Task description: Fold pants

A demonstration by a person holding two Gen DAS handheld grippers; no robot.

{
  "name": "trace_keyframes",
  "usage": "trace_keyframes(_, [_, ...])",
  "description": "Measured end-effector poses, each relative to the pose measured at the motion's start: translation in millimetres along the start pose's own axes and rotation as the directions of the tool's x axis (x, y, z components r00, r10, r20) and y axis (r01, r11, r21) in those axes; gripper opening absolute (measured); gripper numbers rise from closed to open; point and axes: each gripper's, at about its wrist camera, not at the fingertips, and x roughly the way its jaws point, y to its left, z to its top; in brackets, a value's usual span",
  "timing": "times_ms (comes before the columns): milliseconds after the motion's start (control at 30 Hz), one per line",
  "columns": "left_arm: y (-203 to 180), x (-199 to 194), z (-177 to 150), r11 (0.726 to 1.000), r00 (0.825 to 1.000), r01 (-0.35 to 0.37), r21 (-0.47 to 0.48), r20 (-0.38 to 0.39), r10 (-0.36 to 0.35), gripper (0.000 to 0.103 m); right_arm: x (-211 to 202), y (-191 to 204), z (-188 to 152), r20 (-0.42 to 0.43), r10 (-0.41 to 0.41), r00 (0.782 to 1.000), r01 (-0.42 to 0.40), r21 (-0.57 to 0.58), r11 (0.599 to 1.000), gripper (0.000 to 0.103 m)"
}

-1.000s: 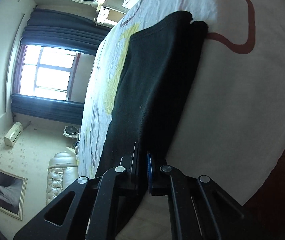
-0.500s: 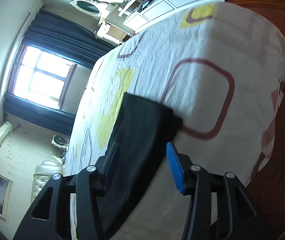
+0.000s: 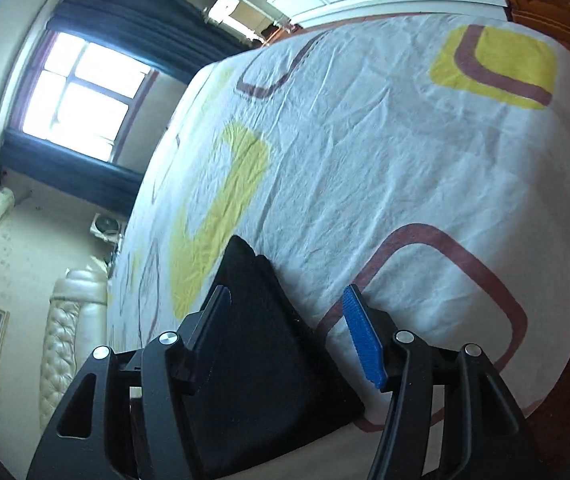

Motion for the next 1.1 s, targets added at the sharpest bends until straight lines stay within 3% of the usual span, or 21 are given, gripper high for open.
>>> trace_keyframes(100, [1.0,0.1,-0.8,1.000,1.000,0.009,0.009,-0.002,-0.009,0.100,17.7,3.4,1.7,-0.075,0.020,0.997,-0.022,-0.025,0.999,0.069])
trace_keyframes(233, [-1.2,-3.4,2.2,0.999,1.000,0.005,0.033,0.010,-0.005,0.100,34.1,12.6,-2.2,-0.219,0.081,0.972,-0.094,-0.051,0.994,0.069])
trace_keyframes(300, [-0.9,-4.0,6.0,0.999,1.000,-0.005,0.036,0.019,0.005,0.100,37.8,25.7,-9.7,-0.248,0.028,0.968,-0.058,-0.116,0.992,0.068])
trace_keyframes(367, [2.3,-3.2,9.4,1.000,1.000,-0.013,0.021,0.018,0.012,0.100,42.9,31.2,-13.1,-0.258,0.000,0.966,-0.033,-0.126,0.992,0.053])
trace_keyframes(400, [4.7,-2.6,11.0,1.000,1.000,-0.018,0.009,0.014,0.018,0.100,46.7,33.5,-16.7,-0.267,-0.036,0.963,-0.002,-0.138,0.990,0.039])
trace_keyframes(467, [9.7,-2.7,13.0,1.000,1.000,-0.016,-0.012,0.009,0.016,0.100,44.4,35.3,-28.2,-0.262,-0.067,0.963,0.030,-0.142,0.989,0.026])
trace_keyframes(533, [13.0,-5.5,14.8,1.000,1.000,-0.009,-0.026,0.010,0.009,0.100,39.3,41.3,-34.8,-0.244,-0.083,0.966,0.050,-0.140,0.989,0.025])
trace_keyframes(633, [15.3,-12.5,17.1,1.000,1.000,-0.012,-0.018,0.020,0.012,0.100,32.8,56.6,-36.4,-0.200,-0.099,0.975,0.071,-0.143,0.987,0.024])
trace_keyframes(867, [24.9,-20.7,19.8,1.000,1.000,-0.021,-0.001,0.005,0.021,0.100,5.4,107.1,-36.2,-0.172,-0.042,0.984,0.013,-0.163,0.987,0.024])
trace_keyframes(1100, [27.8,-15.5,11.7,1.000,1.000,-0.027,0.013,0.003,0.027,0.100,-28.9,187.5,-57.0,-0.169,-0.009,0.986,-0.042,-0.294,0.955,0.024])
